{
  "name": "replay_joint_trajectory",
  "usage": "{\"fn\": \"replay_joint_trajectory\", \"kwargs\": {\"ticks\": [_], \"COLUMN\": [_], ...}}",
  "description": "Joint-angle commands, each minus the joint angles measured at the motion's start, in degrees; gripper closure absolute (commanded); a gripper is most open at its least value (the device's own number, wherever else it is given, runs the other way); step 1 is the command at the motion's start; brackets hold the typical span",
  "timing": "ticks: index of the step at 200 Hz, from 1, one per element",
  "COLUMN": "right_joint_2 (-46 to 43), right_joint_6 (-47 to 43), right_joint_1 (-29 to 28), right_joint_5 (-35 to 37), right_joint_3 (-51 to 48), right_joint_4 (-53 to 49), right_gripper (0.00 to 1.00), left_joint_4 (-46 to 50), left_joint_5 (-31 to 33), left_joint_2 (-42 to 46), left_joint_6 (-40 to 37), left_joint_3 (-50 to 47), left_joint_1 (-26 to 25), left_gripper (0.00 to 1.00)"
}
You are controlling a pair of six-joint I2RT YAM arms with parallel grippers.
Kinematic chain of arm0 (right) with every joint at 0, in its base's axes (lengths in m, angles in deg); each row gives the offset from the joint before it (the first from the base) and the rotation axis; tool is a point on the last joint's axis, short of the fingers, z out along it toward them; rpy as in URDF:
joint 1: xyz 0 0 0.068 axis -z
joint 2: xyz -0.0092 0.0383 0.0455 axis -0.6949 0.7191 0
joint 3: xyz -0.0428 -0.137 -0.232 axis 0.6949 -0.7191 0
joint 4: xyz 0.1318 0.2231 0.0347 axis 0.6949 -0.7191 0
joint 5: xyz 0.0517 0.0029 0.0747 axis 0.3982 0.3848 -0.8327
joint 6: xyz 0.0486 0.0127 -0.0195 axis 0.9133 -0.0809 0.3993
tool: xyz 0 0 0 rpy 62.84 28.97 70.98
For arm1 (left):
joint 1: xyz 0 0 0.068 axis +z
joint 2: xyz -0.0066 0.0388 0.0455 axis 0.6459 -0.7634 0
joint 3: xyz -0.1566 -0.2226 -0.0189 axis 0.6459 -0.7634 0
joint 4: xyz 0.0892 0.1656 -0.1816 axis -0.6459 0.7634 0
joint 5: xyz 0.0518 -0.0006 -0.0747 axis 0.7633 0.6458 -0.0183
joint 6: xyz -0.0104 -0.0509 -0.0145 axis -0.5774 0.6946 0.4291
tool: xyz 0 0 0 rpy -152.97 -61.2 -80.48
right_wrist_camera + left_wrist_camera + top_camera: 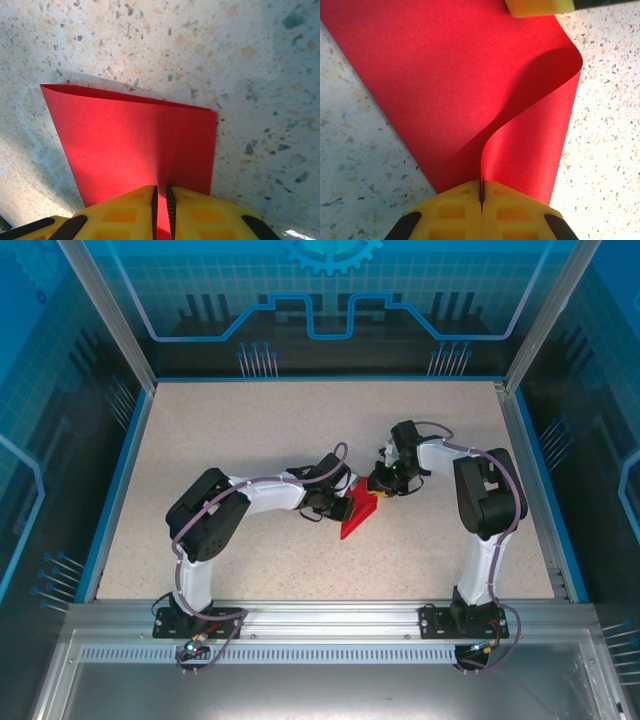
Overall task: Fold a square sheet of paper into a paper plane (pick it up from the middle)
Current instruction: Fold the triangle a second time at the center of the table.
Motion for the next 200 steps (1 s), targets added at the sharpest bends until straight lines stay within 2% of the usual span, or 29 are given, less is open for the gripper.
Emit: {"fn": "replay_joint_trajectory", "kwargs": {"ticks": [1, 28, 68, 101, 132, 156, 200], "right_joint_2": [-3.47, -10.34, -21.36, -29.5, -35.03, -36.03, -31.03], "right_joint_6": [0.42, 2.22, 9.28, 16.86, 23.79, 28.31, 30.67], "right_joint_1": [0.87, 2.81, 1.99, -3.81, -11.21, -15.72, -19.05], "right_joint_5": [-0.17, -2.36, -4.95, -4.45, -1.06, 1.44, 0.59], "right_joint_3": [0.37, -2.7, -16.98, -31.24, -39.08, -42.47, -41.03], "right_joint_4": [-1.51, 0.94, 11.61, 21.74, 29.1, 35.4, 42.39], "right_gripper": [0.82, 0.81, 0.93, 1.0, 1.0, 1.0, 1.0], "left_joint_4": [0.65, 0.56, 0.72, 1.15, 1.13, 1.0, 0.99], "left_joint_5": [-0.27, -0.56, -0.84, -0.77, -0.77, -0.89, -1.02], "left_joint_2": [-1.51, -1.55, -1.69, -1.33, -1.33, -1.42, -1.59], "left_joint_6": [-0.56, -0.47, -0.37, -0.56, -0.57, -0.45, -0.21], "left_joint_3": [-0.58, -0.49, -0.15, -0.12, -0.19, -0.14, -0.23], "left_joint_1": [0.45, 0.46, 0.5, 0.45, 0.63, 0.68, 0.77], "left_gripper": [0.94, 0.94, 0.95, 0.95, 0.95, 0.95, 0.95]}}
